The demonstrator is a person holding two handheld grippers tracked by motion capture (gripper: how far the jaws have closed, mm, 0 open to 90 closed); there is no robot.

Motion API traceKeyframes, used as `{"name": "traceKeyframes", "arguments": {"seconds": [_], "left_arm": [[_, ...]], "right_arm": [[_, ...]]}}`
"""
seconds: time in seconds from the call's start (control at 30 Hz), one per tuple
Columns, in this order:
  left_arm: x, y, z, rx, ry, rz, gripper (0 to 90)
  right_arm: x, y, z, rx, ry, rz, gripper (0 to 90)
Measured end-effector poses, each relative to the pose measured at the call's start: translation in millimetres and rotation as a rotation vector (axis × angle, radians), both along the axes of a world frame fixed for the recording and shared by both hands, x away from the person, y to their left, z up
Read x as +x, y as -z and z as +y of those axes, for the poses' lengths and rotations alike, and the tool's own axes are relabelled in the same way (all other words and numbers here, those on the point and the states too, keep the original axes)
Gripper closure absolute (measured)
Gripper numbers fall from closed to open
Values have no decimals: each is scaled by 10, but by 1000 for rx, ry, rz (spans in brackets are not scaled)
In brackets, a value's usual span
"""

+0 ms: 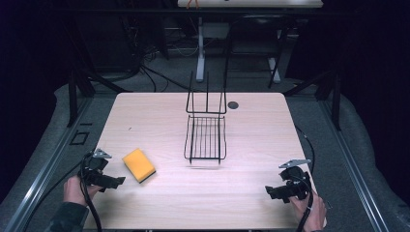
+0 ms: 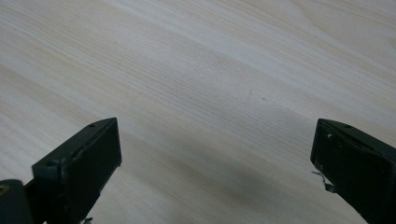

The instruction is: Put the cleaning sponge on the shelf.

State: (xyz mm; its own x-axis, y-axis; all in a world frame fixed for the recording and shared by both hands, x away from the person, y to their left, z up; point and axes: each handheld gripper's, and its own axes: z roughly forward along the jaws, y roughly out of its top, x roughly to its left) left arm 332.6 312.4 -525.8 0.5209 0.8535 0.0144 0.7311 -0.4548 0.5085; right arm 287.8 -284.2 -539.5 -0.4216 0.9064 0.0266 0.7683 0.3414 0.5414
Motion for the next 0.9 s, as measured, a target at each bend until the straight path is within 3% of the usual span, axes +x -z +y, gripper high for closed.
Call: {"name": "traceKeyframes", "arguments": {"seconds": [0.17,0.5,0.7,0.8,0.9], "left_arm": [[79,-33,-37,0,20,-11,40],[250,-111,-124,-45,34,-32,62],[408,-99,-123,-82,22,-39,142],[533,-59,-113,-111,3,-30,179],[587,-15,-119,-108,-3,-12,251]], "right_arm": [[-5,-10,27,-2,-17,-5,17],[10,-14,88,3,-32,-2,30],[34,-21,108,-4,-38,3,41],[41,-35,137,-14,-46,1,48],[41,-39,146,-18,-50,-2,51]]}}
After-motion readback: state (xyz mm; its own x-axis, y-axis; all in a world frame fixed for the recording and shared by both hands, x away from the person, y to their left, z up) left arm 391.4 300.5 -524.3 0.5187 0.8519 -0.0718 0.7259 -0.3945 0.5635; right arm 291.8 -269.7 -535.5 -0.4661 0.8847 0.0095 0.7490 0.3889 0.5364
